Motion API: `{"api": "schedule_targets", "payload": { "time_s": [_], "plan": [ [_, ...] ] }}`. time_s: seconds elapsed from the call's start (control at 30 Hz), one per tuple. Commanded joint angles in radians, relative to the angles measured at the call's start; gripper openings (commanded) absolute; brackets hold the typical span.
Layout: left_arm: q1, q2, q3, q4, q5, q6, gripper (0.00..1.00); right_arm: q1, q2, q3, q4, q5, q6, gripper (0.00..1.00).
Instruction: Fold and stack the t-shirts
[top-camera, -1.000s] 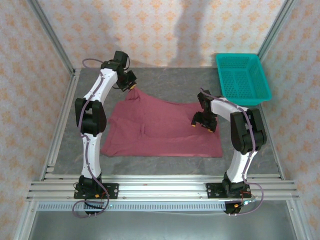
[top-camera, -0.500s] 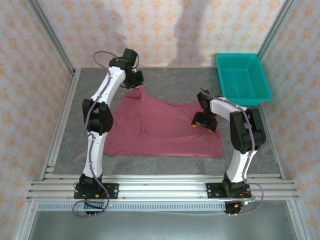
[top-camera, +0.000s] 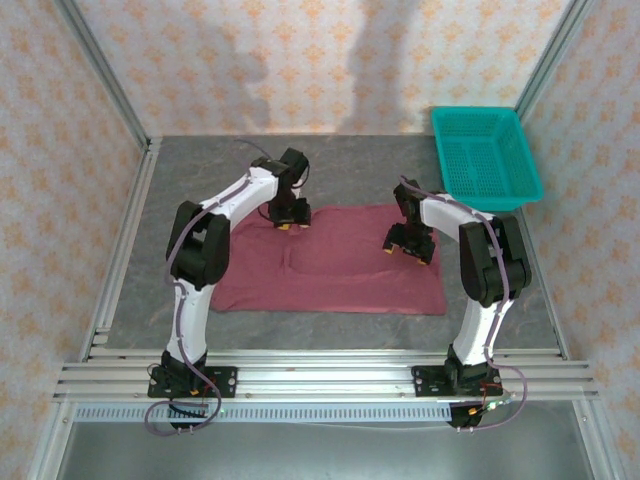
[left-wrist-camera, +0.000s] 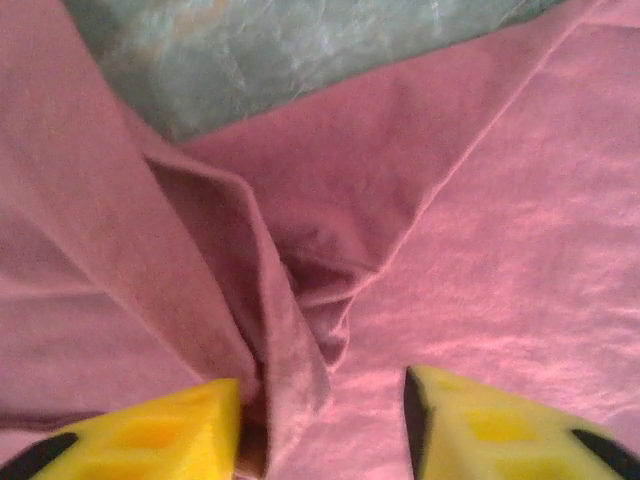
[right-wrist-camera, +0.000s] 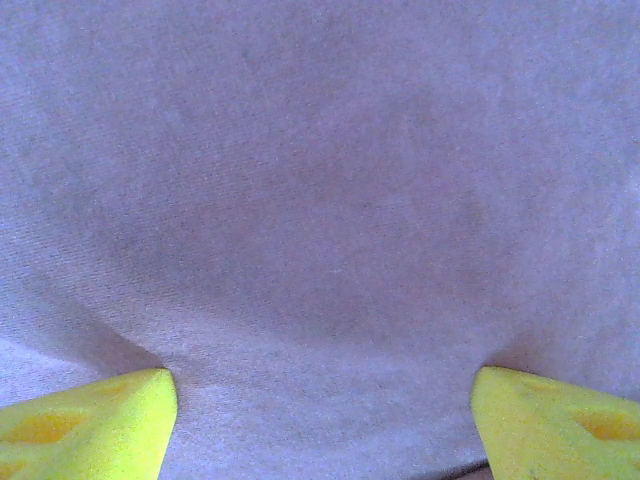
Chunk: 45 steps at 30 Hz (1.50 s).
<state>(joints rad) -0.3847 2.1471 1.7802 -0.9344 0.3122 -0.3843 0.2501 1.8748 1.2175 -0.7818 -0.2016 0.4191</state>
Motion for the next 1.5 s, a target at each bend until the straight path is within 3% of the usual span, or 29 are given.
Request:
{"api": "schedule_targets", "payload": {
  "time_s": [0.0, 0.13, 0.33, 0.57, 0.77, 1.3, 1.47],
  "plan": [
    [0.017, -0.097, -0.014, 0.072, 0.043, -0.016, 0.61, 0.0, 0.055, -0.025, -0.032, 0.036, 0.022, 0.79],
    [0.085, -0.114, 0.067, 0.054, -0.005, -0.111, 0.69, 0.0, 0.05, -0.029, -0.026, 0.029, 0.026, 0.79],
    [0.178, 0.024, 0.282, -0.03, -0.029, -0.199, 0.7, 0.0, 0.04, -0.029, -0.021, 0.013, 0.023, 0.79],
    [0.213, 0.24, 0.487, -0.119, -0.028, -0.216, 0.56, 0.0, -0.002, -0.041, 0.004, -0.024, 0.002, 0.8],
    [0.216, 0.31, 0.514, -0.117, -0.007, -0.202, 0.47, 0.0, -0.022, -0.046, 0.001, -0.026, -0.008, 0.8],
    [0.215, 0.372, 0.52, -0.079, -0.033, -0.18, 0.43, 0.0, -0.017, -0.04, 0.0, -0.037, -0.019, 0.8],
    [0.208, 0.381, 0.515, -0.083, -0.025, -0.168, 0.32, 0.0, -0.015, -0.037, 0.001, -0.033, -0.016, 0.79]
  ]
}}
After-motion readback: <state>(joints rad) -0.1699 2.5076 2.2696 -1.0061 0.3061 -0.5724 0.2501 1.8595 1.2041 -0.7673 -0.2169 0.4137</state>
